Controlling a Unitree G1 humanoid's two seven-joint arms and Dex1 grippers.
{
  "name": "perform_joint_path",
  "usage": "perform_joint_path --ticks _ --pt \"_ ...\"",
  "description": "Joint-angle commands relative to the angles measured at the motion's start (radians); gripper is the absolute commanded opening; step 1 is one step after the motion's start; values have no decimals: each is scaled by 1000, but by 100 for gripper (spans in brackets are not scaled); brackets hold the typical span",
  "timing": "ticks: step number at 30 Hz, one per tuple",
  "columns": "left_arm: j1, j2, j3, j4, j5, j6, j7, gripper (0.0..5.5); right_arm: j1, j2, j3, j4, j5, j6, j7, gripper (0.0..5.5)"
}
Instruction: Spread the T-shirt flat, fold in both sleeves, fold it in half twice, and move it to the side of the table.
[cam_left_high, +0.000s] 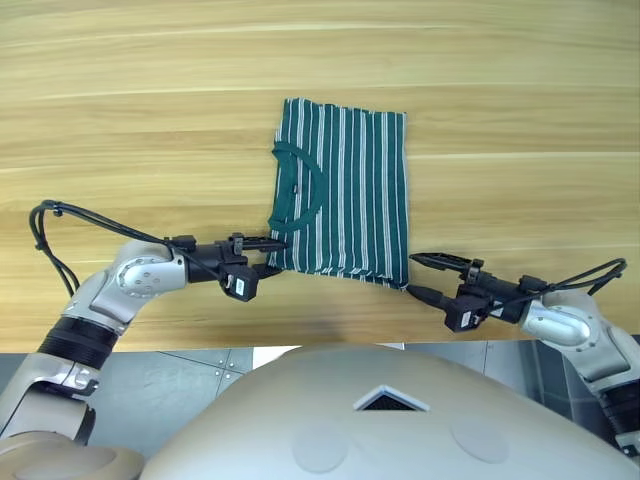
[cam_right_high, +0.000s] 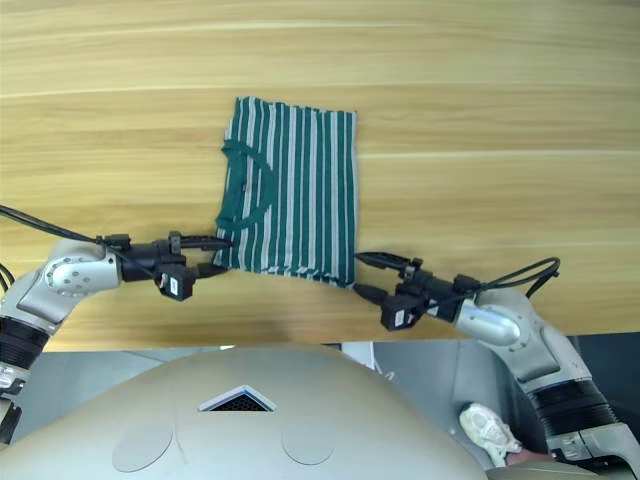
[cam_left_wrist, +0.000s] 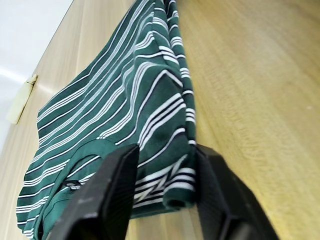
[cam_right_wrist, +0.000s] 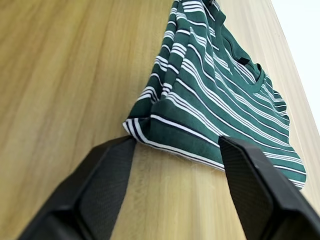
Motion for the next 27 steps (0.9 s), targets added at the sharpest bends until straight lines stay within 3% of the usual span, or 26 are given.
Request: perform_joint_path --ticks 1,4,7,19,27 --pt "26 17 -32 48 86 45 -23 121 -30 0 59 36 -48 30 56 308" --pt "28 10 -37 48 89 45 -17 72 -52 -5 76 46 -43 29 60 308" --pt "26 6 -41 46 89 46 -13 13 -60 -7 91 46 -39 30 61 235" --pt "19 -7 -41 55 74 45 -2 10 -78 -1 88 66 -22 44 35 9" --pt "135 -18 -28 -9 14 52 45 10 -30 1 74 21 49 39 21 0"
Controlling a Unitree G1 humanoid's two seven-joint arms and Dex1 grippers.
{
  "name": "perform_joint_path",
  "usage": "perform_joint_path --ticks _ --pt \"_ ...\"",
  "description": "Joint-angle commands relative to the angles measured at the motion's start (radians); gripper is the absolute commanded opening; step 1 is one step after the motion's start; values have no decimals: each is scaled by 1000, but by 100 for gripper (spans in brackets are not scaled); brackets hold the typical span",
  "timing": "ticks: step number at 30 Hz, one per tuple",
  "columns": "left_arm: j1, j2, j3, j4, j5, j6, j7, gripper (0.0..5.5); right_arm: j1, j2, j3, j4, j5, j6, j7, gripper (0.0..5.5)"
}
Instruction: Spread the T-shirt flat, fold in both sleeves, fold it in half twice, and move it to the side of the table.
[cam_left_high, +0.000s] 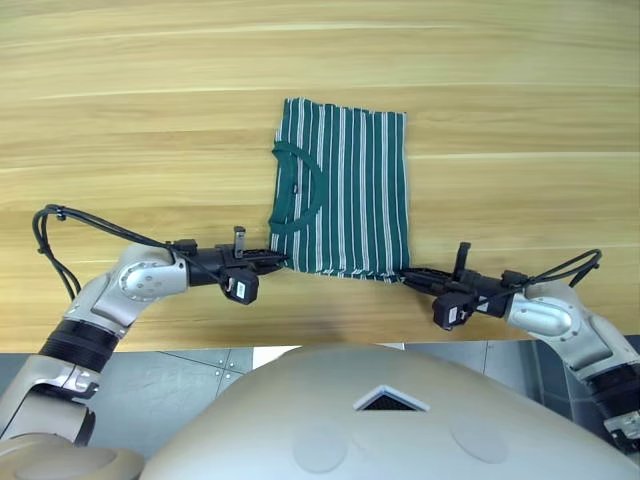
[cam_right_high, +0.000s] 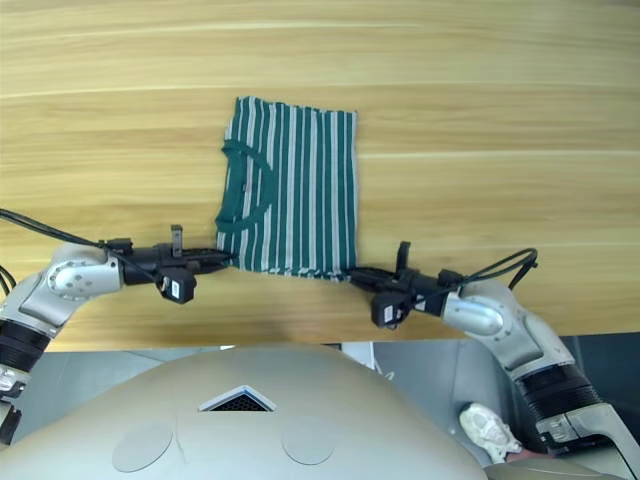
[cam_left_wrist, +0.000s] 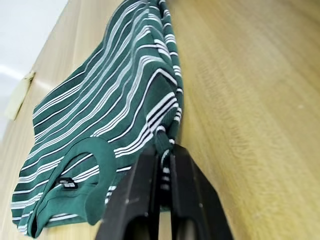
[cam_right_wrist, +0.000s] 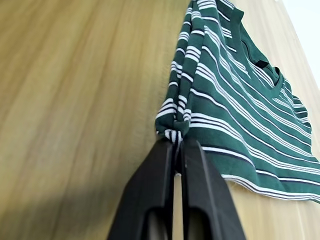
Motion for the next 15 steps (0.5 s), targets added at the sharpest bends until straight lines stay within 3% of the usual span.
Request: perform_joint_path --ticks 1,5,15 --pt "140 -20 -14 -27 15 49 32 10 81 -32 -23 -61 71 16 23 0" --pt "230 -54 17 -144 -10 72 102 9 173 -49 -81 -121 144 13 10 0" --pt "96 -206 182 -204 -77 245 239 9 43 41 -162 -204 328 124 24 0"
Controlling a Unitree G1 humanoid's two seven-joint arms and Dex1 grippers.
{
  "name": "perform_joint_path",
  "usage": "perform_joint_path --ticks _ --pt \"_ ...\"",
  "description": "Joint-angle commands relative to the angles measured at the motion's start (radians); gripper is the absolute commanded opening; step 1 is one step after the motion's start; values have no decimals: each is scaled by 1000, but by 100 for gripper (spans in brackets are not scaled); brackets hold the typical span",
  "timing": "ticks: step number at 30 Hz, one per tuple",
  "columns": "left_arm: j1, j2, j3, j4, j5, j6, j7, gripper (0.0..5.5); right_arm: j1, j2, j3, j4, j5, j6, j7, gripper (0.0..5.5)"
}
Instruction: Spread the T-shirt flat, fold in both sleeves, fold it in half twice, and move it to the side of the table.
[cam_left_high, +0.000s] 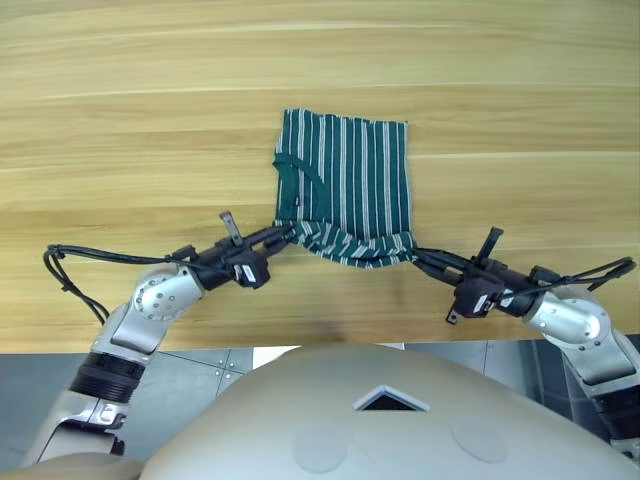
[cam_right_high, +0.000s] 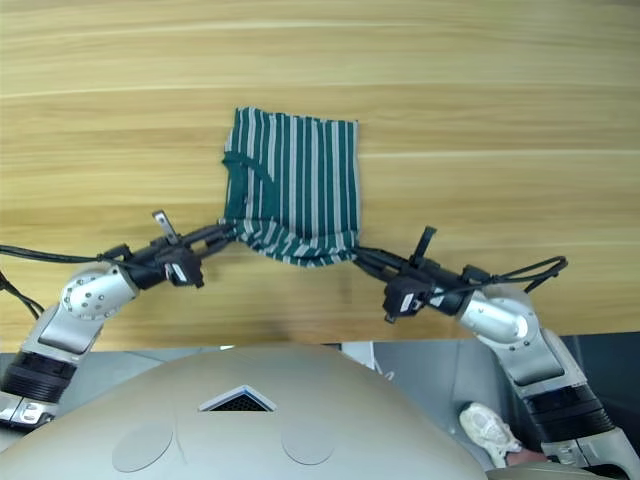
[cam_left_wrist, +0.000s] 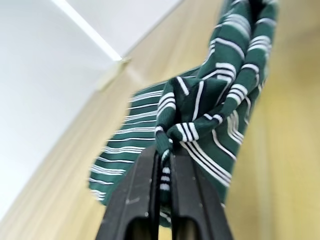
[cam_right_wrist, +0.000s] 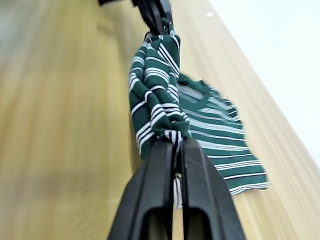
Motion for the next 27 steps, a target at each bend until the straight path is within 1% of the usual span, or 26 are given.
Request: perform_joint_path --ticks 1,4,7,11,16,19,26,27 --pt "-57 -23 43 -9 -1 62 12 9 -82 29 -29 -6 58 58 15 0" --pt "-143 -27 64 20 -14 94 -6 9 -204 84 -38 63 38 110 -7 0" --pt "-251 -53 39 101 9 104 -18 9 -310 142 -27 129 -3 149 -26 0" --pt "-408 -110 6 245 50 102 -9 9 -414 186 -31 188 -52 211 -44 0" --pt "-525 -163 -30 418 93 58 1 9 -492 227 -16 262 -107 251 -58 0" --pt "-595 -197 -46 536 115 25 16 9 -515 231 -24 281 -117 263 -60 0" --pt "-707 -237 -55 754 144 -22 59 9 -581 256 -17 373 -157 276 -82 0" --pt "-720 -243 -51 787 143 -23 67 44 -600 263 -14 393 -170 279 -89 36"
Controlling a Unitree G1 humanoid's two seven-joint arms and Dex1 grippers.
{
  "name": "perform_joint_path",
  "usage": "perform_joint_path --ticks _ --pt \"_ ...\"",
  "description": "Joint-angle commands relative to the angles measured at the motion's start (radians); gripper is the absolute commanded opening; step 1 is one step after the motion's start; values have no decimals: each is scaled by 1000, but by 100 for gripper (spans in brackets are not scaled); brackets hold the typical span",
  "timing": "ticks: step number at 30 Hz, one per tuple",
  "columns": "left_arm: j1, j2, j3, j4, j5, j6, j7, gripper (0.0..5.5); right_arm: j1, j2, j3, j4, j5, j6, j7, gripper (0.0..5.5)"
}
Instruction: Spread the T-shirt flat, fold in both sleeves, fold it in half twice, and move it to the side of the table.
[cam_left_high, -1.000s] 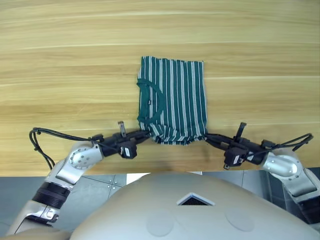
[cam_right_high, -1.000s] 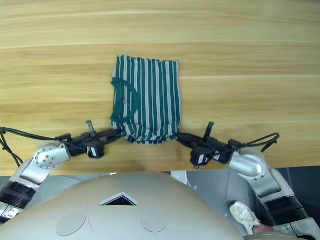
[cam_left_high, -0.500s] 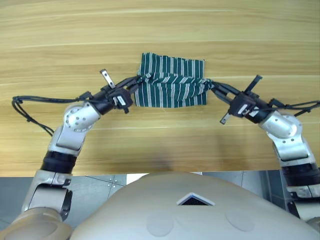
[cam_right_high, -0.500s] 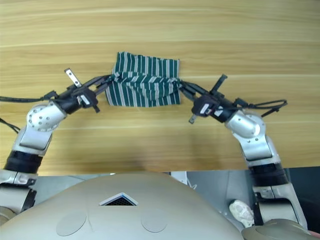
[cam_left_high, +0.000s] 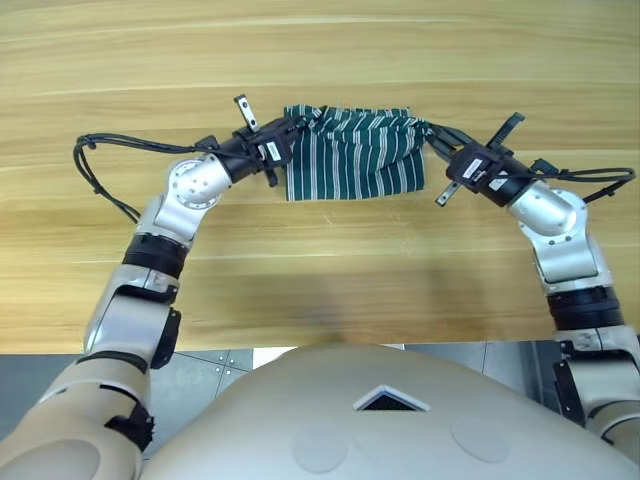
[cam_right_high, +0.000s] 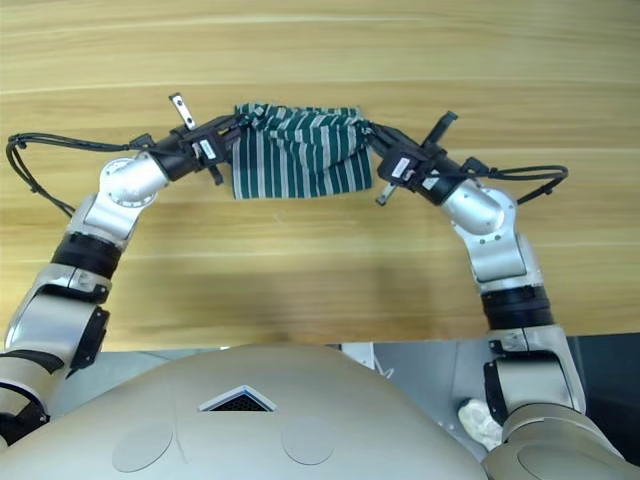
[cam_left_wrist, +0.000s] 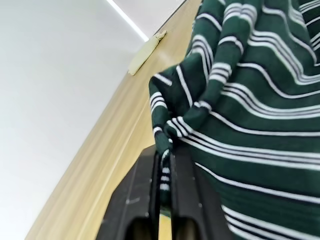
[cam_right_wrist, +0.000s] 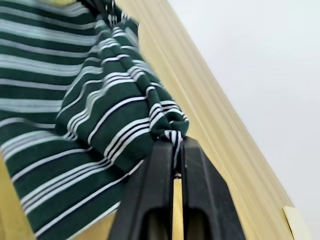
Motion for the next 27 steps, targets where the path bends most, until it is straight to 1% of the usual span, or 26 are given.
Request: perform_joint_path --ticks 1,4,11,12,14,17,19,20,21,22,25,27 --pt "-65 -20 6 119 10 -2 25 53 -82 27 7 75 -42 16 -32 48" --pt "-106 -37 13 217 16 -10 62 109 -150 58 22 173 -78 11 -68 107" --pt "-142 -58 21 353 25 -24 152 204 -313 155 84 444 -155 -34 -159 216" --pt "-158 -62 27 376 22 -24 165 227 -326 163 90 469 -166 -42 -174 240" --pt "-194 -68 35 425 24 -21 202 254 -332 176 102 473 -177 -66 -189 270" --pt "-233 -65 47 485 37 -13 287 303 -289 192 136 363 -170 -110 -158 325" --pt "-233 -55 59 509 45 -15 353 338 -266 205 161 314 -150 -115 -121 334" --pt "-224 -46 72 517 39 -21 389 358 -290 218 165 367 -167 -114 -143 334" --pt "-214 -38 89 521 28 -27 420 375 -321 233 164 434 -173 -111 -161 334" --pt "-191 -23 127 513 -1 -45 457 400 -375 255 160 555 -183 -107 -199 334" --pt "-109 7 241 443 -102 -120 501 440 -504 308 155 858 -200 -91 -292 334" --pt "-42 5 300 372 -170 -158 494 444 -558 338 156 985 -204 -90 -325 334"
